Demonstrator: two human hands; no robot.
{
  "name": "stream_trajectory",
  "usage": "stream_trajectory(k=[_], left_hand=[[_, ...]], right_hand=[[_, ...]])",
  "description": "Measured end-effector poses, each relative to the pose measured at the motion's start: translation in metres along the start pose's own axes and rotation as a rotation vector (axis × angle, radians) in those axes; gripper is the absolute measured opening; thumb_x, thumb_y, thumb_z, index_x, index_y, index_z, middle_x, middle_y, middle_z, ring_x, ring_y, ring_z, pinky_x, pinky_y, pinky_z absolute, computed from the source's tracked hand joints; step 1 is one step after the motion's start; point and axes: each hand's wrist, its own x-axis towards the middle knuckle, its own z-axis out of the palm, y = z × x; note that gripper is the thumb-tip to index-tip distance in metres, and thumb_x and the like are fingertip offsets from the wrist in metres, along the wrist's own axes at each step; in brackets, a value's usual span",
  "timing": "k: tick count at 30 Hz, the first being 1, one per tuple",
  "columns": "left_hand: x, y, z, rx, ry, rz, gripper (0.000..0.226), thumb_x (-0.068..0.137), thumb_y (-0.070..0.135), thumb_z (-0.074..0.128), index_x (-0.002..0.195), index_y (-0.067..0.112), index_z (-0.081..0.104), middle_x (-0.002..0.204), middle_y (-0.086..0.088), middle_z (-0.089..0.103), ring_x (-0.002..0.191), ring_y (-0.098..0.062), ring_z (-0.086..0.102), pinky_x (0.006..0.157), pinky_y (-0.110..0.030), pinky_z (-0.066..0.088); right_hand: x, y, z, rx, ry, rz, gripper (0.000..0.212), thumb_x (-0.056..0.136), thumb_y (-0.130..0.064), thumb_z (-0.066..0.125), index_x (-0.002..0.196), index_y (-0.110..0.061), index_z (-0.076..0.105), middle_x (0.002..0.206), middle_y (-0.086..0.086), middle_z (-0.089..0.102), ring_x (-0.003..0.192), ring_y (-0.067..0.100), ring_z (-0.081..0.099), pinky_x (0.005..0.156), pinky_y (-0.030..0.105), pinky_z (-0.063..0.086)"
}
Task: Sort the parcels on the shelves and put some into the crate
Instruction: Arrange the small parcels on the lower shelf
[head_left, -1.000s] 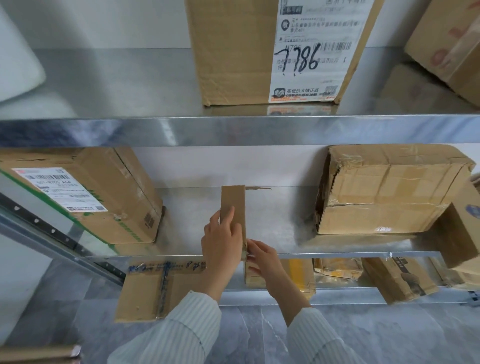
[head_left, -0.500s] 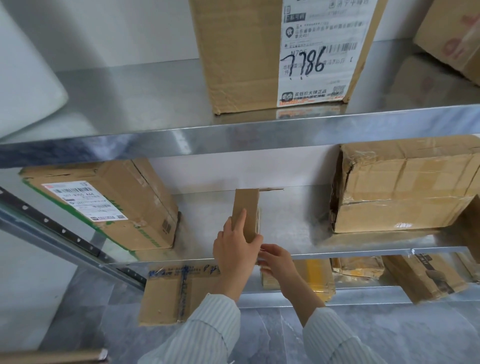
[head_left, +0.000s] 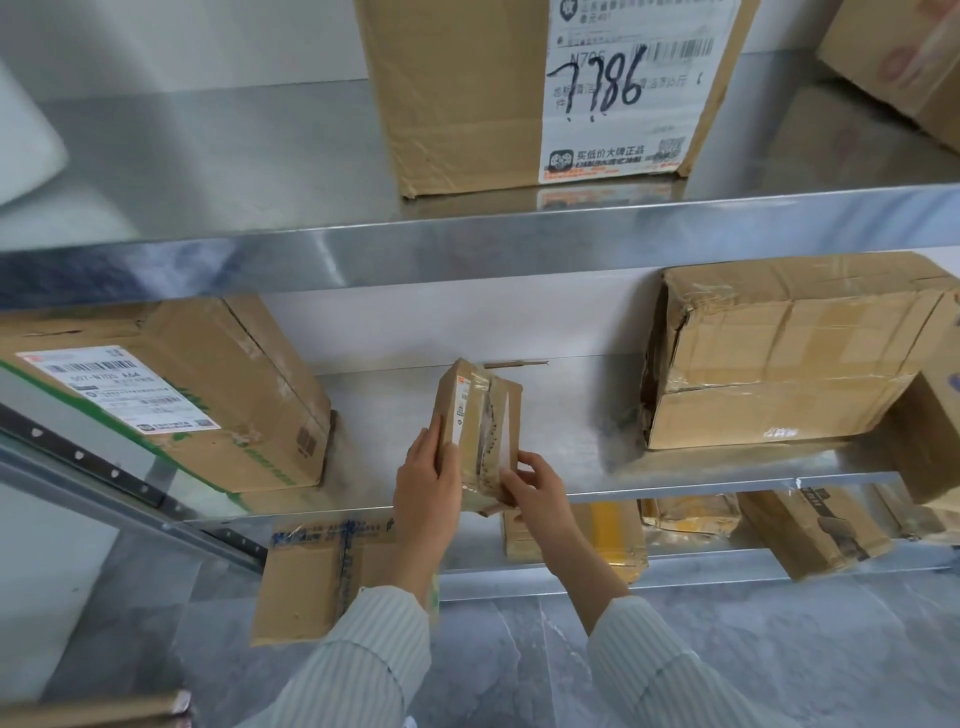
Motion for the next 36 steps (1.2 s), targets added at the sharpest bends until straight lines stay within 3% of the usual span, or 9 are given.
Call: stream_trajectory(k=[4, 10, 20, 23, 27, 31, 36], left_hand=[[0.008, -0.016, -0.009, 0.176, 0.003, -0.020, 0.044, 0.101, 0.035, 0.030, 0.145, 0.033, 0.037, 0.139, -0.002, 0.047, 0.119, -0.023, 0.045, 0.097, -0.036, 0.039], [0.017, -0.034, -0.016, 0.226, -0.073, -0.131, 0.044, 0.101, 0.037, 0.029, 0.145, 0.037, 0.034, 0.132, -0.006, 0.049, 0.117, -0.028, 0.042, 0.096, -0.039, 0.036], [0.034, -0.028, -0.009, 0.068, -0.126, -0.221, 0.044, 0.099, 0.040, 0.030, 0.143, 0.038, 0.036, 0.122, -0.005, 0.056, 0.107, -0.026, 0.054, 0.096, -0.050, 0.045], [0.034, -0.022, -0.012, 0.042, -0.110, -0.248, 0.044, 0.098, 0.039, 0.035, 0.141, 0.032, 0.038, 0.123, -0.001, 0.060, 0.109, -0.026, 0.056, 0.096, -0.051, 0.046], [0.033, -0.015, -0.014, -0.016, -0.081, -0.274, 0.044, 0.097, 0.035, 0.042, 0.140, 0.029, 0.038, 0.127, -0.002, 0.059, 0.111, -0.027, 0.056, 0.095, -0.051, 0.047], [0.034, -0.009, -0.021, -0.094, -0.036, -0.315, 0.050, 0.095, 0.028, 0.053, 0.142, 0.021, 0.037, 0.134, -0.008, 0.052, 0.115, -0.028, 0.055, 0.094, -0.046, 0.050], [0.022, -0.002, -0.033, -0.180, 0.070, -0.178, 0.044, 0.094, 0.012, 0.053, 0.137, 0.019, 0.043, 0.139, -0.002, 0.047, 0.124, -0.020, 0.047, 0.093, -0.027, 0.041]], right_hand=[[0.005, -0.002, 0.007, -0.012, -0.009, -0.029, 0.038, 0.096, -0.023, 0.055, 0.133, -0.017, 0.050, 0.117, 0.005, 0.067, 0.101, 0.023, 0.067, 0.084, 0.043, 0.058], [0.015, -0.006, 0.019, -0.029, 0.010, -0.072, 0.041, 0.097, -0.023, 0.055, 0.137, -0.024, 0.050, 0.112, -0.003, 0.063, 0.086, 0.008, 0.065, 0.063, 0.014, 0.054], [0.023, -0.017, 0.026, -0.082, 0.049, -0.084, 0.040, 0.099, -0.026, 0.049, 0.139, -0.025, 0.047, 0.109, -0.005, 0.062, 0.080, 0.005, 0.065, 0.060, 0.012, 0.052], [0.021, -0.017, 0.030, -0.147, 0.077, -0.092, 0.040, 0.100, -0.028, 0.046, 0.140, -0.025, 0.045, 0.110, -0.007, 0.061, 0.083, 0.006, 0.065, 0.066, 0.017, 0.054], [0.017, -0.020, 0.032, -0.189, 0.054, -0.031, 0.039, 0.099, -0.029, 0.044, 0.137, -0.017, 0.047, 0.117, 0.001, 0.064, 0.100, 0.017, 0.063, 0.092, 0.037, 0.054], [0.017, -0.021, 0.029, -0.143, 0.050, 0.010, 0.046, 0.098, -0.031, 0.049, 0.140, -0.016, 0.042, 0.121, 0.005, 0.063, 0.103, 0.019, 0.063, 0.093, 0.037, 0.053], [0.013, -0.016, 0.020, -0.124, 0.046, 0.022, 0.045, 0.099, -0.030, 0.048, 0.141, -0.015, 0.041, 0.127, 0.007, 0.060, 0.107, 0.021, 0.061, 0.095, 0.037, 0.052]])
